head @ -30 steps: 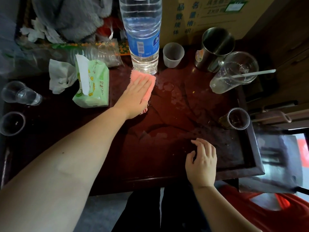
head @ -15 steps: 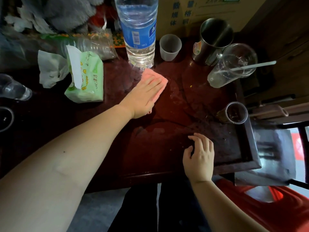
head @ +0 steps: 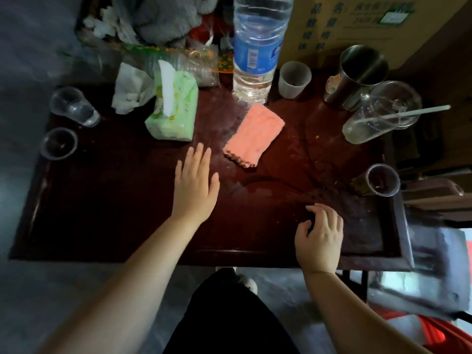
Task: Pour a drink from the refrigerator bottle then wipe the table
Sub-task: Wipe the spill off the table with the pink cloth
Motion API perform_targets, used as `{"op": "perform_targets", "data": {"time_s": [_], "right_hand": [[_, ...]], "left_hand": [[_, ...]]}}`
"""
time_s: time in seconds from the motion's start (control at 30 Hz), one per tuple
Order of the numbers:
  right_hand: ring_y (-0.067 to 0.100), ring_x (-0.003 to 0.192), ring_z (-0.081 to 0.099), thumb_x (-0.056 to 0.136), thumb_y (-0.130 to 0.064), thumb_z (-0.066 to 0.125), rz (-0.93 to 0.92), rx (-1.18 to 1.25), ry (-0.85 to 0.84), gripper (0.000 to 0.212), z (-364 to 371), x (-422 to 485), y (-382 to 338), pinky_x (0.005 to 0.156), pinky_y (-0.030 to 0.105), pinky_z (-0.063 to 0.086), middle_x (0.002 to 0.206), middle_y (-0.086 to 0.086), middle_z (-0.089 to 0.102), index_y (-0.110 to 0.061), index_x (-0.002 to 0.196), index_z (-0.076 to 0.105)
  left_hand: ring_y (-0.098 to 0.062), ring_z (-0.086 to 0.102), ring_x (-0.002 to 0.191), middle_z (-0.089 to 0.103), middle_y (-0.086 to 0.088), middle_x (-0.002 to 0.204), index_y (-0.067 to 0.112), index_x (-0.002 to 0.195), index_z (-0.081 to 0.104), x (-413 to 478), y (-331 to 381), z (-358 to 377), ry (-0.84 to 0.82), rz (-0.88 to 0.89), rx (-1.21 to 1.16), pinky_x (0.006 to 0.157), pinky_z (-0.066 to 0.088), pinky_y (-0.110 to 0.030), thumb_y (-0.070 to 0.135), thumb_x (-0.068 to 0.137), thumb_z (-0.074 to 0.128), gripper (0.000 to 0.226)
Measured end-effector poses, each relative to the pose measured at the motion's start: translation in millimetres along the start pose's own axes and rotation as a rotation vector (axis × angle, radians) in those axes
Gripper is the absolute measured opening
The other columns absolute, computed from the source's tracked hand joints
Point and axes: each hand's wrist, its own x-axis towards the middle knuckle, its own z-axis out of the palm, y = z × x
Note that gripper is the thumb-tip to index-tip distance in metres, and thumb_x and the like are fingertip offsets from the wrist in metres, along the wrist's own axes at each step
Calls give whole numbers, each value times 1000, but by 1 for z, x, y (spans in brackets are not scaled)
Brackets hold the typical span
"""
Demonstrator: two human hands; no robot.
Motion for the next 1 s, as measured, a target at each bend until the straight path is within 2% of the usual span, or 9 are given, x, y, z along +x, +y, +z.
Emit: {"op": "perform_targets", "data": {"time_s": [0.07, 0.3, 0.47, 0.57, 0.77, 0.83, 0.9, 1.0], "right_hand": [[29, 110, 50, 77, 3, 56, 11, 5, 9, 31, 0, -2, -2, 93, 38, 39, 115, 11, 59, -7, 106, 61], [30, 107, 51, 78, 3, 53, -16, 19, 37, 29, 2, -3, -1, 90, 37, 40, 113, 12, 59, -6, 105, 61], [31, 104, 51, 78, 3, 52, -32, 8, 50, 28, 1, -3, -2, 89, 36, 39, 112, 13, 60, -4, 104, 62], [31, 104, 50, 79, 3, 52, -39, 3, 55, 28, 1, -4, -3, 89, 37, 39, 112, 13, 59, -4, 103, 62], [32, 108, 51, 82, -1, 53, -20, -13, 31, 27, 3, -4, -2, 95, 34, 36, 114, 14, 58, -3, 108, 59], [35, 110, 51, 83, -2, 57, -69, -40, 26, 28, 0, -4, -8, 99, 35, 35, 118, 17, 57, 0, 111, 58], [36, 113, 50, 83, -4, 59, -165, -33, 18, 30, -3, 1, -24, 104, 30, 29, 121, 19, 54, 2, 113, 58], [33, 122, 46, 88, -11, 54, -291, 56, 15, 36, 4, 38, -71, 110, 27, 23, 128, 20, 52, 4, 122, 53]], "left_hand": [[-27, 13, 145, 21, -11, 156, 9, 147, 29, -12, -4, 1, -25, -114, 67, 115, 12, -48, 28, 96, 43, 56], [-27, 9, 146, 17, -9, 158, 12, 148, 26, -14, -8, 10, -32, -208, 179, 115, 10, -47, 34, 97, 35, 57], [-29, 3, 146, 10, -12, 158, 8, 150, 17, -31, -18, 12, 0, -247, 199, 117, 4, -45, 37, 98, 26, 60], [-27, 1, 146, 8, -11, 159, 7, 150, 13, -36, -14, 17, -38, -239, 213, 117, 2, -43, 40, 97, 19, 63], [-25, 9, 146, 17, -10, 157, 9, 149, 22, -35, -17, 21, -11, -240, 187, 118, 5, -42, 38, 94, 28, 62], [-24, 12, 145, 20, -9, 157, 10, 148, 25, -35, -18, 22, 10, -244, 166, 118, 7, -42, 37, 93, 31, 62], [-23, 12, 145, 21, -8, 157, 11, 148, 26, -35, -20, 23, 23, -253, 162, 117, 8, -42, 38, 92, 31, 62], [-22, 12, 145, 21, -7, 157, 12, 148, 25, -34, -20, 24, 22, -261, 160, 117, 8, -41, 39, 92, 28, 63]]}}
